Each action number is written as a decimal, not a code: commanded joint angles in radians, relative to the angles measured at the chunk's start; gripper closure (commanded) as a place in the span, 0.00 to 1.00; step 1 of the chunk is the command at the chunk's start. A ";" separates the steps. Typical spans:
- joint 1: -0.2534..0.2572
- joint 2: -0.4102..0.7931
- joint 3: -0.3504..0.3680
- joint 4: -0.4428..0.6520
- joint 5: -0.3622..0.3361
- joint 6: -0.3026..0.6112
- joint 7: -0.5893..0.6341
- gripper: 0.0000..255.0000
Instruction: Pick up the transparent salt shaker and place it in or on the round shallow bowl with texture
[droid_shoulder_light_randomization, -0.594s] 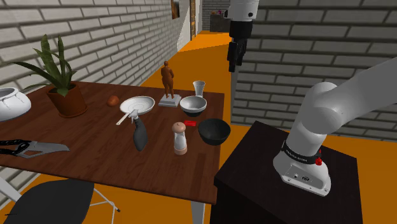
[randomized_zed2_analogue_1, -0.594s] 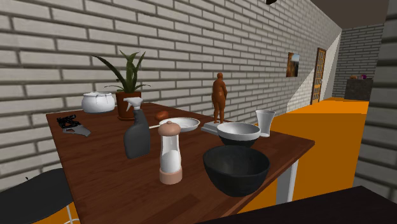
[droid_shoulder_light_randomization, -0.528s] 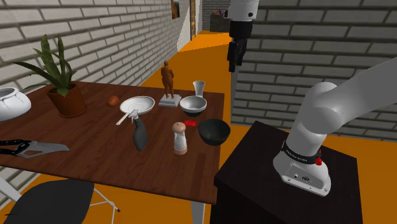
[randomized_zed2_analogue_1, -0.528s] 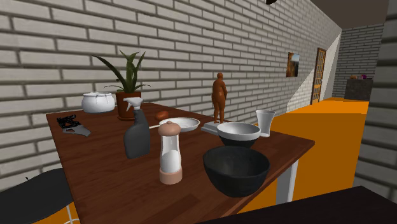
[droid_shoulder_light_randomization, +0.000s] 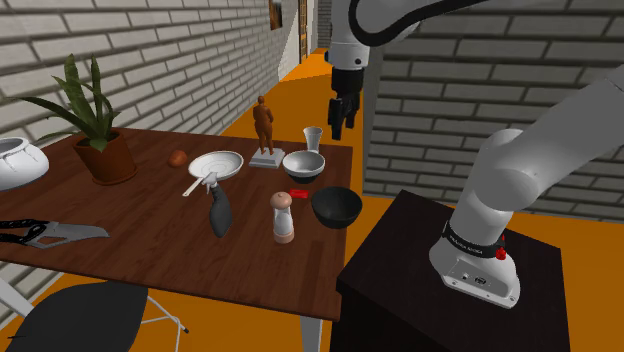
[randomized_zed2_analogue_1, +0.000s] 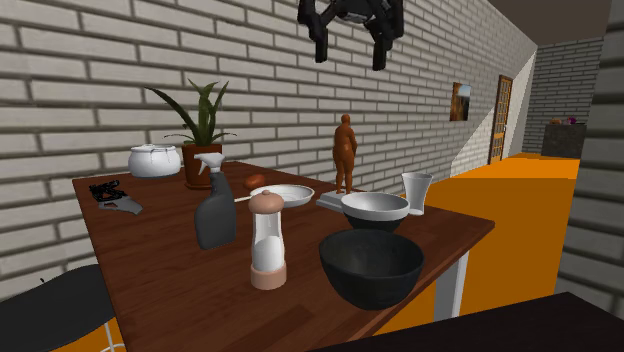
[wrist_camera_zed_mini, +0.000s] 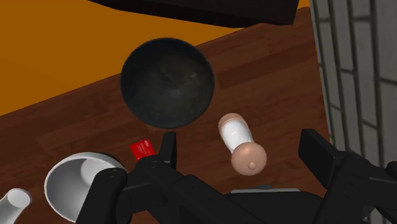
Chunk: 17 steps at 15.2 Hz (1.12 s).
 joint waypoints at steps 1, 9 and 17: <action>0.005 0.055 0.016 -0.006 0.009 0.062 0.011 0.00; 0.019 0.339 0.078 0.034 0.020 0.301 0.063 0.00; 0.037 0.656 0.118 0.160 -0.026 0.484 0.136 0.00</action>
